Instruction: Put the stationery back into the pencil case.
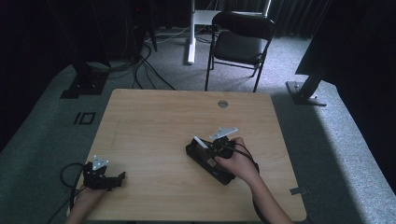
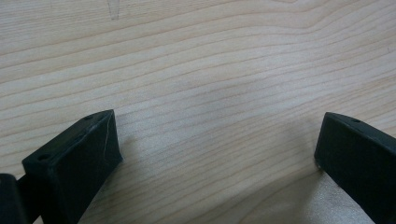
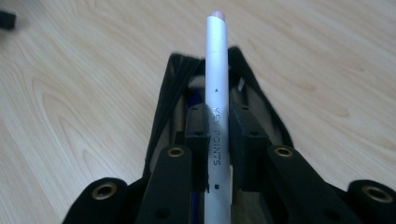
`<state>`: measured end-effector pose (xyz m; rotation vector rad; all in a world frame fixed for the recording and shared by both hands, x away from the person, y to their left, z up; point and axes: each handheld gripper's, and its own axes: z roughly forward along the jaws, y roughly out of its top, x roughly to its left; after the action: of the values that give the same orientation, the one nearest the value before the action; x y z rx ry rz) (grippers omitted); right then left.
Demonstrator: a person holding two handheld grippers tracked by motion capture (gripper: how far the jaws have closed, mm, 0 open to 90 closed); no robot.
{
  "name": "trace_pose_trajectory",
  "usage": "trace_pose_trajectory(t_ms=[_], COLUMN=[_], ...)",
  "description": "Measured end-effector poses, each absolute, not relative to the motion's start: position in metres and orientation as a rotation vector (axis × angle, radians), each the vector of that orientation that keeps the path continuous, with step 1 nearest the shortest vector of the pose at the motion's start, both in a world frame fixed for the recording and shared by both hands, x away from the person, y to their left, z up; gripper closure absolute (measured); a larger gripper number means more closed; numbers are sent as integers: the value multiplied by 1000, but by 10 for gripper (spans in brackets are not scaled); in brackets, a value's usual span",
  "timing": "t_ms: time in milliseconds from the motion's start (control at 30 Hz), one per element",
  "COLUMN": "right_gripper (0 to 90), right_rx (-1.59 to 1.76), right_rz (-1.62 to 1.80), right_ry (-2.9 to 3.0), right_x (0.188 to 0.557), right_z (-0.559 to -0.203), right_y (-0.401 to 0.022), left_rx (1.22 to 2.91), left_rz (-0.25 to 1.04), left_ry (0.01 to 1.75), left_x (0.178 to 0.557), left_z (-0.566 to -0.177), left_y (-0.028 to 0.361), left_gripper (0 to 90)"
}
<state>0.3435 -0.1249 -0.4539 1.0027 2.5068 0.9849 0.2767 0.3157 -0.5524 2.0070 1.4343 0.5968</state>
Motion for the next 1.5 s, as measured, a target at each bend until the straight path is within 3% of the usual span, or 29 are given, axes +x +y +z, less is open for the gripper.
trace_pose_trajectory(t_ms=[1500], right_gripper=[781], right_rx=[1017], right_rz=[740], right_ry=[2656], right_x=[361], right_z=[-495], right_y=[-102], left_rx=[2007], left_rz=[596], left_ry=[1436], left_x=[277], left_z=[-552], left_y=[316], left_gripper=[3])
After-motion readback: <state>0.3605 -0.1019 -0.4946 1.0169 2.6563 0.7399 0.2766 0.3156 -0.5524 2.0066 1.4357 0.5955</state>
